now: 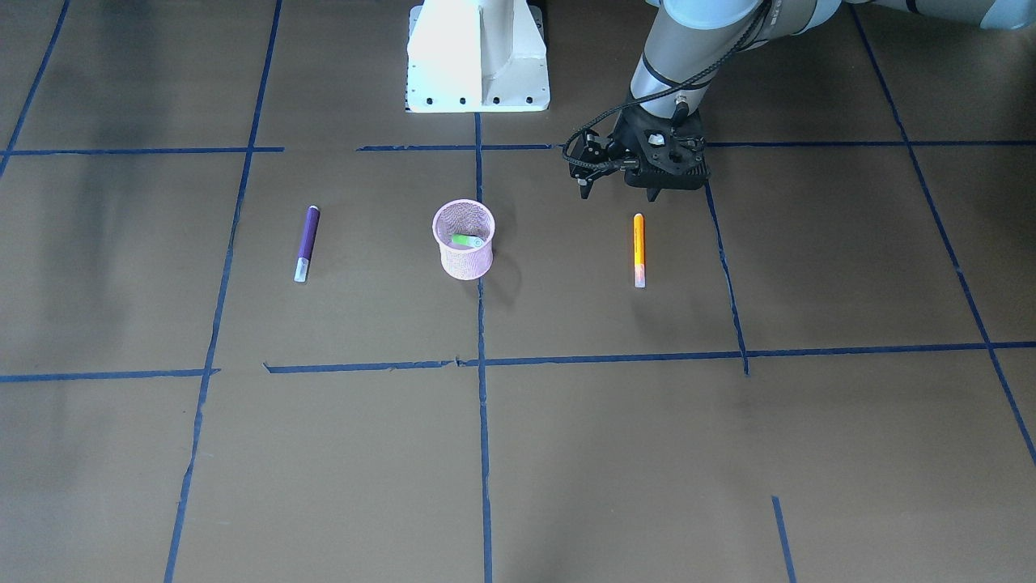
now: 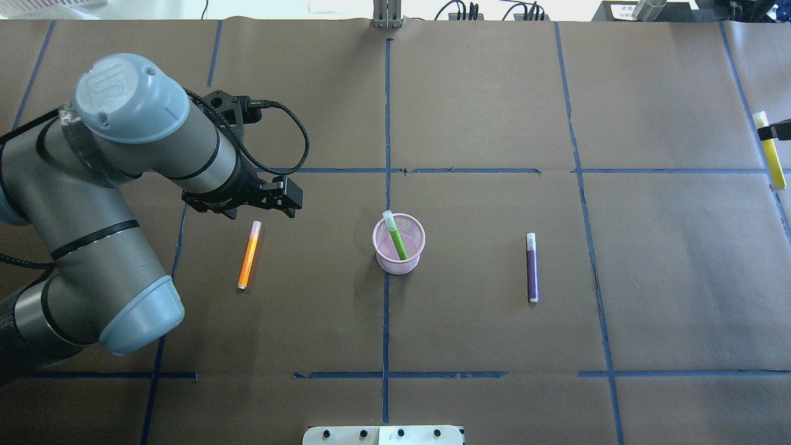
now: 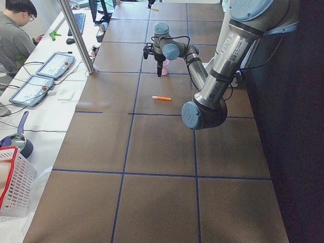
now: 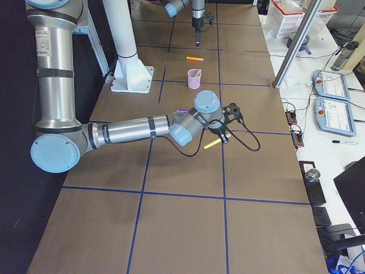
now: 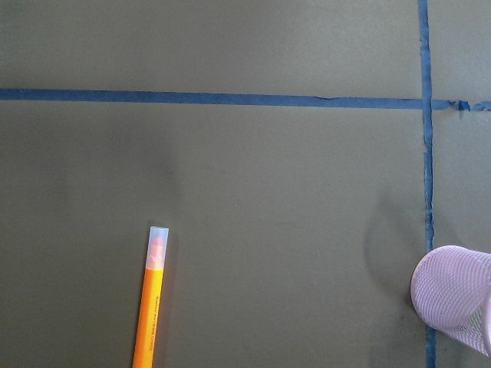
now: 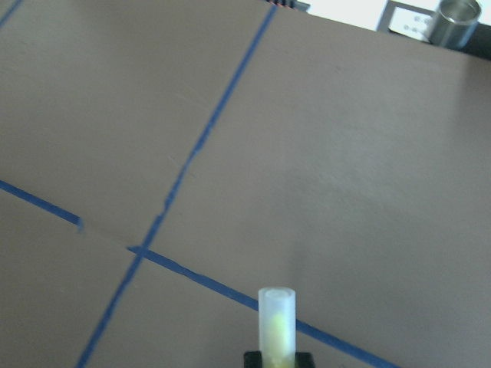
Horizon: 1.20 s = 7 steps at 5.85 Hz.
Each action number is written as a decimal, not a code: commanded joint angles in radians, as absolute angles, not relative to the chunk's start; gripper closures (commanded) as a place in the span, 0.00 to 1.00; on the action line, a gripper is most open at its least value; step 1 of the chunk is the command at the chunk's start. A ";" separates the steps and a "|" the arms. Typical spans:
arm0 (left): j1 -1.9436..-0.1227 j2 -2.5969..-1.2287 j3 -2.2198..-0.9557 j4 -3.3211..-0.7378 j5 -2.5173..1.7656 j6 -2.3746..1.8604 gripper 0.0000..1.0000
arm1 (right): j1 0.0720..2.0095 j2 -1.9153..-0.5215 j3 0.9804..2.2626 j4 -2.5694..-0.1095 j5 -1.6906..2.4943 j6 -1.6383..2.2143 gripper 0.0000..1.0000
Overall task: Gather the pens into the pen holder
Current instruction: 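Grasp the yellow highlighter with the right gripper and lift it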
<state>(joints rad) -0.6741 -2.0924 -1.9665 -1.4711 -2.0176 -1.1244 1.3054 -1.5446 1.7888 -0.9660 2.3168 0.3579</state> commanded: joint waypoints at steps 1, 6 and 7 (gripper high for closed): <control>-0.675 -2.092 -1.967 -1.471 -2.019 -1.126 0.00 | 1.168 -1.388 1.836 -0.965 2.297 0.513 1.00; -0.750 -2.019 -1.968 -1.443 -2.105 -1.127 0.00 | 0.593 -1.146 1.924 -0.979 1.484 0.882 1.00; -0.750 -2.019 -1.967 -1.442 -2.105 -1.127 0.00 | 0.454 -1.134 1.916 -0.980 1.280 0.884 1.00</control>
